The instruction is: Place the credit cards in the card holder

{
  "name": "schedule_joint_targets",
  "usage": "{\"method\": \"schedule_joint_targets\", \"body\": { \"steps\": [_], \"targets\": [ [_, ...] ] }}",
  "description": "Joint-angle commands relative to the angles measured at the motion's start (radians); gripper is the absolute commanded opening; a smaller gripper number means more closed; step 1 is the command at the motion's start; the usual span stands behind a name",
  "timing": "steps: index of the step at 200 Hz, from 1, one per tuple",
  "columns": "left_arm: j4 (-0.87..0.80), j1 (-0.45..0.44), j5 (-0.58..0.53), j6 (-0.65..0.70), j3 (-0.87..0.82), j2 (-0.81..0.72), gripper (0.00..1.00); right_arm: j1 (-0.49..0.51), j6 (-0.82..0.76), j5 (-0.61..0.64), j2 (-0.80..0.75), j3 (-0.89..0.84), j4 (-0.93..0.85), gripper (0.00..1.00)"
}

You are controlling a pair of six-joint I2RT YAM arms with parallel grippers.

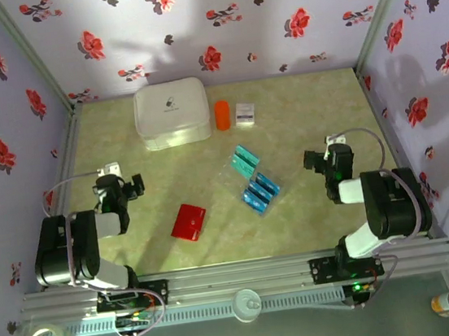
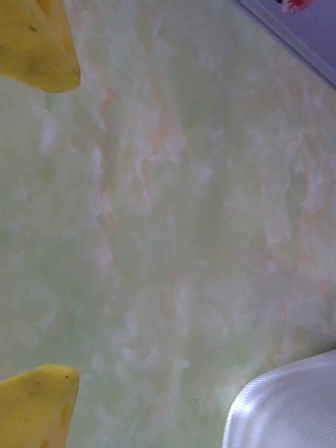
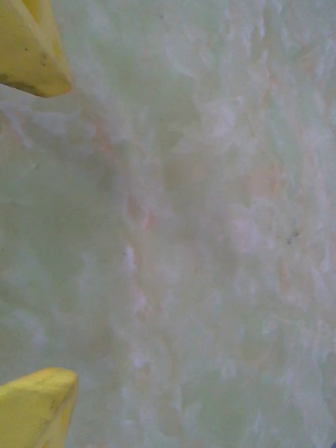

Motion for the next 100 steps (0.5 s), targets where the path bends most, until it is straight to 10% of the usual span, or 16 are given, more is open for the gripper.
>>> {"method": "schedule_joint_targets", "body": {
  "steps": [1, 100],
  "targets": [
    [0.181, -0.015, -0.060, 0.047, 0.044, 0.039, 1.00, 0.015, -0.001, 0.052, 0.035, 0.042, 0.163, 0.99],
    [0.183, -0.007, -0.062, 0.047, 0.043, 0.039, 1.00, 0.015, 0.000, 0.053, 0.035, 0.043, 0.163, 0.99]
  ]
}}
